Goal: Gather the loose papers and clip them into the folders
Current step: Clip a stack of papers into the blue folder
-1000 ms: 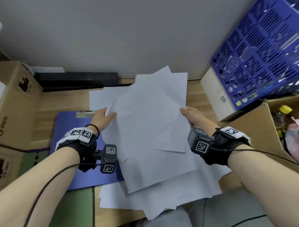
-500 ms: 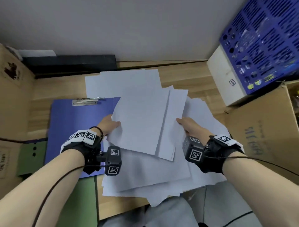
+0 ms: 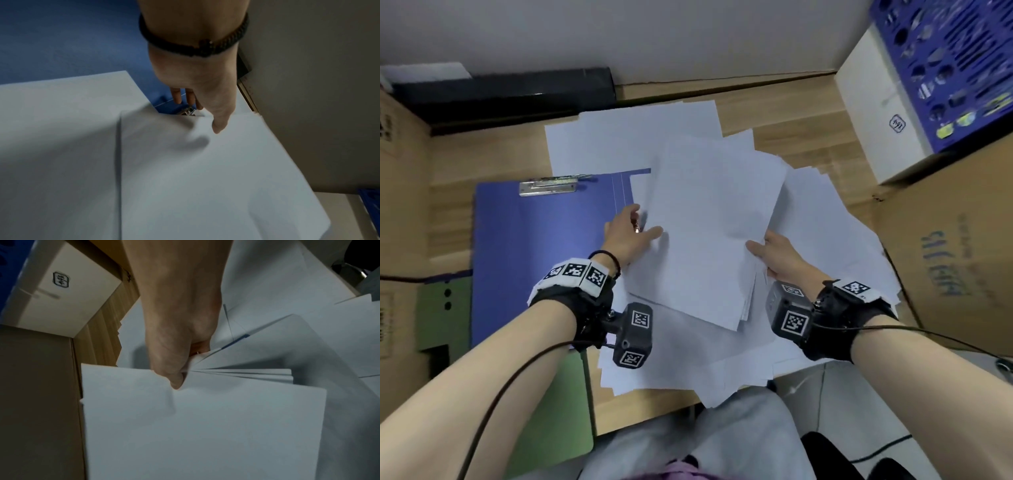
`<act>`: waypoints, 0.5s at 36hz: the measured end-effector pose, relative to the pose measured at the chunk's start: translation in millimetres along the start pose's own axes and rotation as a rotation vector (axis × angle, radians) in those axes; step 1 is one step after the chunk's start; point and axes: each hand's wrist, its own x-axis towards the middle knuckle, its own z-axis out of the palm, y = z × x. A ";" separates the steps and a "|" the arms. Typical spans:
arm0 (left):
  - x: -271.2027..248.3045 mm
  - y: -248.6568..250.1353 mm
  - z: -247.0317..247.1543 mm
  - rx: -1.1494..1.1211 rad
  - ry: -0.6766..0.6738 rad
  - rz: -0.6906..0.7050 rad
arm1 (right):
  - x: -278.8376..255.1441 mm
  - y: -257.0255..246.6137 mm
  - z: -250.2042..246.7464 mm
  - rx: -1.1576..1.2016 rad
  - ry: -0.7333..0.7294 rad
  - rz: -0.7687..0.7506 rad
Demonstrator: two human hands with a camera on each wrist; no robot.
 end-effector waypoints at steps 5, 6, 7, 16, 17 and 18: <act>-0.2 17.9 1.5 -0.258 -0.045 0.008 | -9.1 -9.7 -20.0 0.033 0.006 -0.059; 1.3 22.4 2.1 -0.298 -0.049 0.019 | -13.2 -13.4 -24.3 0.050 0.002 -0.072; 1.3 28.0 1.7 -0.321 -0.066 0.029 | -15.7 -15.4 -29.0 0.079 -0.003 -0.089; -4.1 65.1 6.2 -0.398 -0.170 0.129 | -19.9 -30.8 -42.9 0.231 -0.037 -0.103; -2.7 64.2 5.6 -0.403 -0.149 0.123 | -19.5 -30.9 -42.9 0.225 -0.072 -0.091; -0.7 62.2 4.8 -0.425 -0.119 0.112 | -22.0 -32.8 -41.8 0.196 -0.126 -0.076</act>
